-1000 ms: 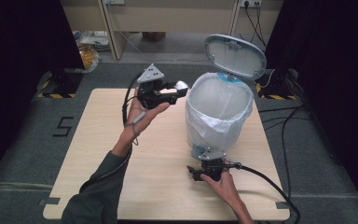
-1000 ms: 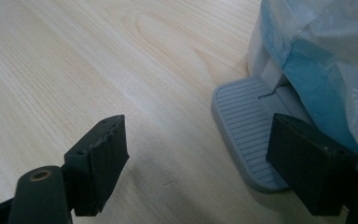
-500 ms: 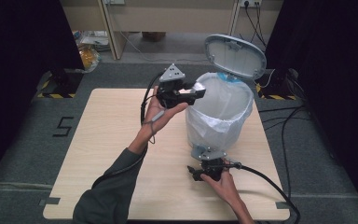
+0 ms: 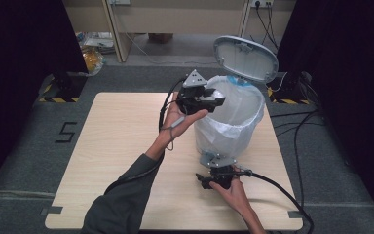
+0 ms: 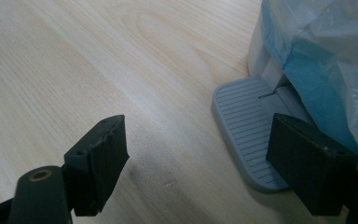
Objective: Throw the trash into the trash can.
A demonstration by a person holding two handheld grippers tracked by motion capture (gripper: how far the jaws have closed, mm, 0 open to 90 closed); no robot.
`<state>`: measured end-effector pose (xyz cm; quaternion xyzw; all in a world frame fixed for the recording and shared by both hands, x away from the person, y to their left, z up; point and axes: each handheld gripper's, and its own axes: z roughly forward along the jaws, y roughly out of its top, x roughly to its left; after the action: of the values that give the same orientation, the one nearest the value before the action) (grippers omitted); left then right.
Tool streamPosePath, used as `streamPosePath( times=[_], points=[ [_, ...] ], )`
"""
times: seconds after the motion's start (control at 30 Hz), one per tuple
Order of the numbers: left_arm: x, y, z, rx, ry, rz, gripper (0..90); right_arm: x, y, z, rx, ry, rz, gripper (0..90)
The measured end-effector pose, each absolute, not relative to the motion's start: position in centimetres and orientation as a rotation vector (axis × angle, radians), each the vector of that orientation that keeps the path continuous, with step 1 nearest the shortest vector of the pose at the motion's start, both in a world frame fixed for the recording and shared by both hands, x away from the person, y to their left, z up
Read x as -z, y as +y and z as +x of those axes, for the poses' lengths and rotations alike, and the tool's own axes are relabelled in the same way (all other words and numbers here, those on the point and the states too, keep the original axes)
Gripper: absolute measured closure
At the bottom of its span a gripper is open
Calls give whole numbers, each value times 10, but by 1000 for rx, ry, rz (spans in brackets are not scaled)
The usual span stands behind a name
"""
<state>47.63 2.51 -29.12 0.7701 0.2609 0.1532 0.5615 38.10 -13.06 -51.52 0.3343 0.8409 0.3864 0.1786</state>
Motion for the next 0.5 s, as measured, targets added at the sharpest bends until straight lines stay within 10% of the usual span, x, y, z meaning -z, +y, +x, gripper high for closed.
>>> streamPosePath(
  times=[0.5],
  points=[
    [288, 29, 475, -349, 625, 1789, 389, 515, -131, 381, -1094, 2381, 947, 202]
  ],
)
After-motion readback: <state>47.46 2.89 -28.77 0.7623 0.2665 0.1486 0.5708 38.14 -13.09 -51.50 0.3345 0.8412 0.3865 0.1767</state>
